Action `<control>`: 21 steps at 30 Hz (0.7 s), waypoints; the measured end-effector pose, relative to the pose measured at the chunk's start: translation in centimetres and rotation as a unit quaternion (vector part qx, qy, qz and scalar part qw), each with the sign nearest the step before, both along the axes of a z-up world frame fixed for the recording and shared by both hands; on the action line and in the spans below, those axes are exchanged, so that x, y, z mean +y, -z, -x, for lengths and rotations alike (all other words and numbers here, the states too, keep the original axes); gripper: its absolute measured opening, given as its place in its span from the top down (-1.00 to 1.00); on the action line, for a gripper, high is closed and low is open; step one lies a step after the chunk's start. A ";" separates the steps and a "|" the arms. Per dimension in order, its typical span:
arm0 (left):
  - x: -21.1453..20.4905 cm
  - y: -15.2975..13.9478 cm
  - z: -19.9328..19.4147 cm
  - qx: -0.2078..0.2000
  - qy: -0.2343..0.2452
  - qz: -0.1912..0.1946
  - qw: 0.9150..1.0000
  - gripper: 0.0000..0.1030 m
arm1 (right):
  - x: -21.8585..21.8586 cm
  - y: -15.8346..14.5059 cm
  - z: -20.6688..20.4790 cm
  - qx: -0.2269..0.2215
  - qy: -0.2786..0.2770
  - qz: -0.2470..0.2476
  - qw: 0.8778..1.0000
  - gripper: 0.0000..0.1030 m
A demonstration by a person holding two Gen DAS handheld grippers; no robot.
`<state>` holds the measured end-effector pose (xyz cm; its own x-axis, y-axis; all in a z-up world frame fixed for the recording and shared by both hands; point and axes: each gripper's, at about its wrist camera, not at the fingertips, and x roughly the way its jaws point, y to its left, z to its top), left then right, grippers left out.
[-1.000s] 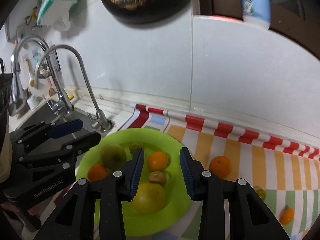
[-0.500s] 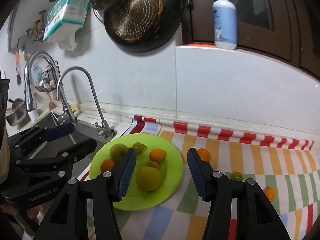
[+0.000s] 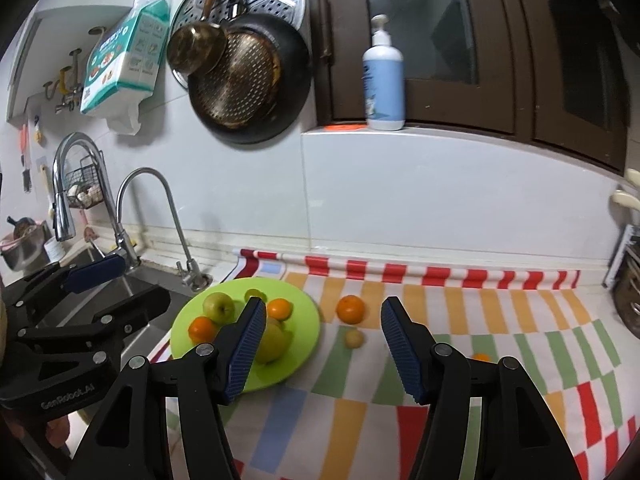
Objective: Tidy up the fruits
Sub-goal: 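Move both tools back toward the remaining fruits on the cloth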
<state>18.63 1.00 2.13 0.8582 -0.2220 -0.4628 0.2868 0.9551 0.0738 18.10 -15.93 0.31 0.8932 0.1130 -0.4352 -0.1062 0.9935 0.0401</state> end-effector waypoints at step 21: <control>-6.5 1.1 2.9 -0.025 0.012 0.008 1.000 -0.30 | -7.7 0.6 4.2 0.000 0.075 0.013 0.997 -0.18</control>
